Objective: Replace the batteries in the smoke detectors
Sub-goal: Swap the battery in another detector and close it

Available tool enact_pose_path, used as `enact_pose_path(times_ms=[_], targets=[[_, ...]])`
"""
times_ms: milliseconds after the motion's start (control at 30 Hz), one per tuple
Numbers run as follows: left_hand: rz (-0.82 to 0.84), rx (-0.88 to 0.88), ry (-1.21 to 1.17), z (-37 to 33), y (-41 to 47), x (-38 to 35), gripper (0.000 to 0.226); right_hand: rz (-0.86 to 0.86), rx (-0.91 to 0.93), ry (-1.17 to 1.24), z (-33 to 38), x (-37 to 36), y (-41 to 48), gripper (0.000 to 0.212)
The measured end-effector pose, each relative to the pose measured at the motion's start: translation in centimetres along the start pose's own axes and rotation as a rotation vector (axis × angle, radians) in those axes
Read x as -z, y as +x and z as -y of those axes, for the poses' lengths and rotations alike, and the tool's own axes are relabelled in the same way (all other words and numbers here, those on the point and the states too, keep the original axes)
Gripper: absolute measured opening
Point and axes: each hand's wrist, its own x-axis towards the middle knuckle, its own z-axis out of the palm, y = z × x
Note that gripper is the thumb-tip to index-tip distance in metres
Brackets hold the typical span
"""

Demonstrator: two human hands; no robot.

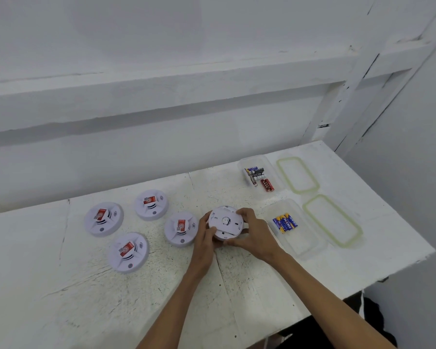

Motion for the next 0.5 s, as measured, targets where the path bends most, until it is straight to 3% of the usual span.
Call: enact_pose_path(times_ms=[167,300,500], targets=[[0.007,-0.008,-0.002,0.3,0.3,-0.1,0.041,-0.019,-0.015,0.016,0.1,0.0,-0.1,0.078],[0.023,-0.004,0.037,0.6,0.6,0.3,0.053,-0.071,-0.019,0.031,-0.2,-0.4,-0.4,0.083],[0.058,-0.012,0.033,0.9,0.5,0.3,0.051,-0.078,-0.035,0.039,0.2,-0.1,-0.7,0.084]])
